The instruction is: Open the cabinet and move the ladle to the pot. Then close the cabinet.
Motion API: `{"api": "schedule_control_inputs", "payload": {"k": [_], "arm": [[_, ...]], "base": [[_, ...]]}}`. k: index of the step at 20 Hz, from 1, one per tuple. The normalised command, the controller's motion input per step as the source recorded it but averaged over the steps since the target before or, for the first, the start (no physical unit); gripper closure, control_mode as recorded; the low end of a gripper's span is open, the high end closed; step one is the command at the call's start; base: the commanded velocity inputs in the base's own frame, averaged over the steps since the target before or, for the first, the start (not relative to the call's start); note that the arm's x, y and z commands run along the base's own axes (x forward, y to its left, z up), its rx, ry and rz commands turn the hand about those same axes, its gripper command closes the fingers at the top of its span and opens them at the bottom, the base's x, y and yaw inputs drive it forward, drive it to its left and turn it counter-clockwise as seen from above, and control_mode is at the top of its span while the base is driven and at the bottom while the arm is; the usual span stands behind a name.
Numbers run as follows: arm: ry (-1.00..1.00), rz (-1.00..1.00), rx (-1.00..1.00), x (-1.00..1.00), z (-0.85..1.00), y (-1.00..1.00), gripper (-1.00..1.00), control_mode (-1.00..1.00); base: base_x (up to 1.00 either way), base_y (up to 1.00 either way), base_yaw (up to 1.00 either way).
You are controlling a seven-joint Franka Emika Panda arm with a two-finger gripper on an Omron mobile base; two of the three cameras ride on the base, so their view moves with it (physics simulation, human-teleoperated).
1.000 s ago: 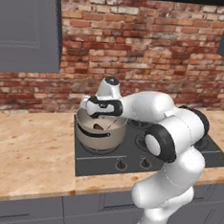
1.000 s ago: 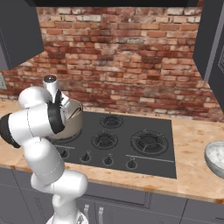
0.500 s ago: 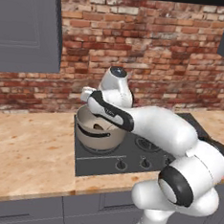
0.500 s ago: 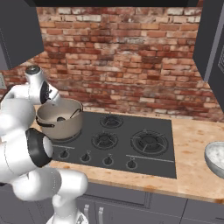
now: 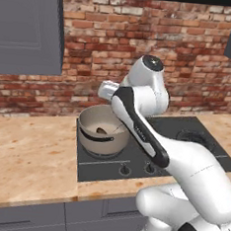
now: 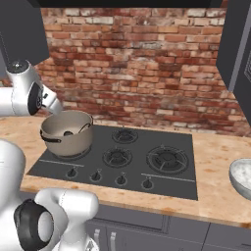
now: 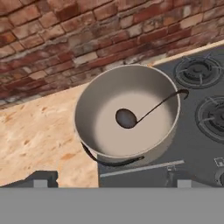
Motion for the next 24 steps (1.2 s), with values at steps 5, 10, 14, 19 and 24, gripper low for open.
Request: {"api": "schedule_control_inputs", "payload": {"k": [5,10,14,19,24], "arm": [[0.04,0.00,0.00,-1.00,0.65,-0.77,-1.00,-1.00],[0.02,0.00,-0.06,-1.00,0.27,-0.92,-1.00,-1.00],[0.01,0.00,-0.09,-0.85,0.03,-0.84,-1.00,-1.00],[0.03,0.00,-0.12,-0.44,-0.02,-0.57,-1.00,-1.00],[0.05,0.00,-0.06,0.00,-0.09,-0.11,-1.00,-1.00]], "base": [[0.00,0.00,0.00],[0.00,0.00,0.00],[0.00,0.00,0.00],[0.00,0.00,0.00],[0.00,0.00,0.00]]}}
